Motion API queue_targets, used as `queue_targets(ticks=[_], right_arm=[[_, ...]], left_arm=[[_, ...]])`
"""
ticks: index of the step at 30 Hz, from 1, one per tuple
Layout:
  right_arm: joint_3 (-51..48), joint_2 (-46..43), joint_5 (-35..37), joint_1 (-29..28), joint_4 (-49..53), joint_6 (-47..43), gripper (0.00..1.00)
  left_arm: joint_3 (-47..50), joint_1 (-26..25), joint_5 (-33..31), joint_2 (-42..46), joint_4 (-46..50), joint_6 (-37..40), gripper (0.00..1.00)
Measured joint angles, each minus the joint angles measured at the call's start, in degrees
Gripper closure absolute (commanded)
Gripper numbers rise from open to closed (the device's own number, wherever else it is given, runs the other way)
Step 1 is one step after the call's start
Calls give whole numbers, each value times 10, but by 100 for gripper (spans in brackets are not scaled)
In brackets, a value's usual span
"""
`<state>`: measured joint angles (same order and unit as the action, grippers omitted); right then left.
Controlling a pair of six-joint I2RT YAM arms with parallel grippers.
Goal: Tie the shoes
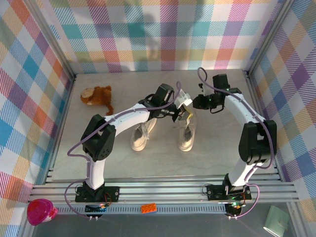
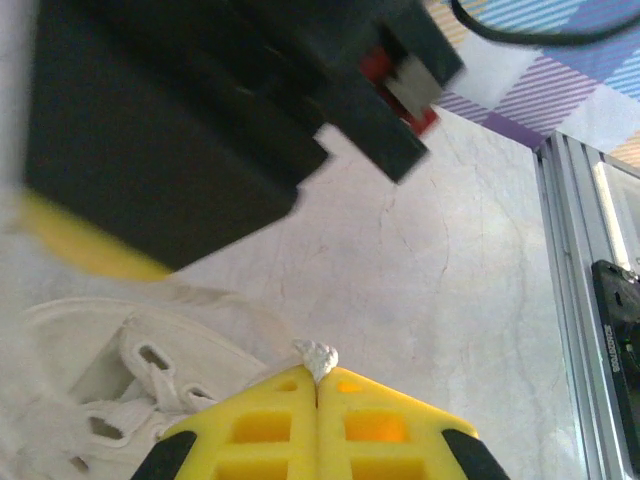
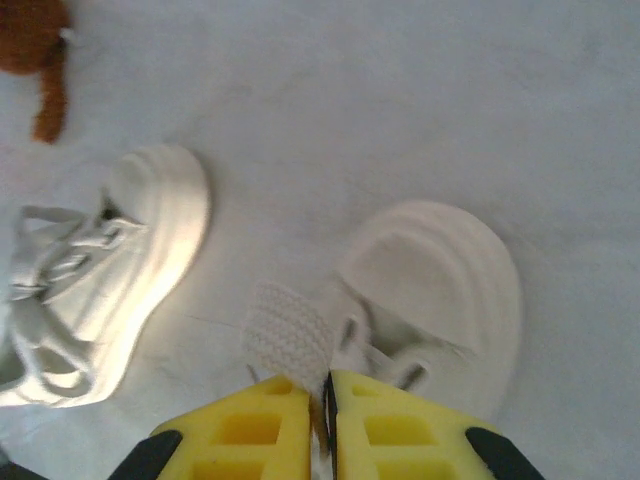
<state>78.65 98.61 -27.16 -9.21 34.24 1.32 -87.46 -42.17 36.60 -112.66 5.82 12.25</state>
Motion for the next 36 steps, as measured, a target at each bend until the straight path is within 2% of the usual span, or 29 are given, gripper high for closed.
queue_targets(ticks=[6,9,12,15,18,25,30,36], right_arm=[[104,87,-95,-48,19,-68,82],[112,115,-135,-65,30,-84,66],[111,122,-145,-71,41,-92,52],[104,113,-134,-62,37,-86,45],[69,75,-122,-40,14,-57,40],[-29,-67,-97,18,-63,-32,36],[-178,-185,-99,14,-176,-32,33],[-318,-250,-109,0,-262,-36,30]], left_arm=[[12,-17,-2,4,1,14,100],[16,-20,-9,7,1,18,100],[18,-20,-23,9,5,22,100],[18,-17,-33,12,16,22,100],[18,-12,-37,12,20,21,100],[15,12,-39,12,44,20,100],[-3,28,-42,12,70,21,100],[-30,35,-41,12,84,21,100]])
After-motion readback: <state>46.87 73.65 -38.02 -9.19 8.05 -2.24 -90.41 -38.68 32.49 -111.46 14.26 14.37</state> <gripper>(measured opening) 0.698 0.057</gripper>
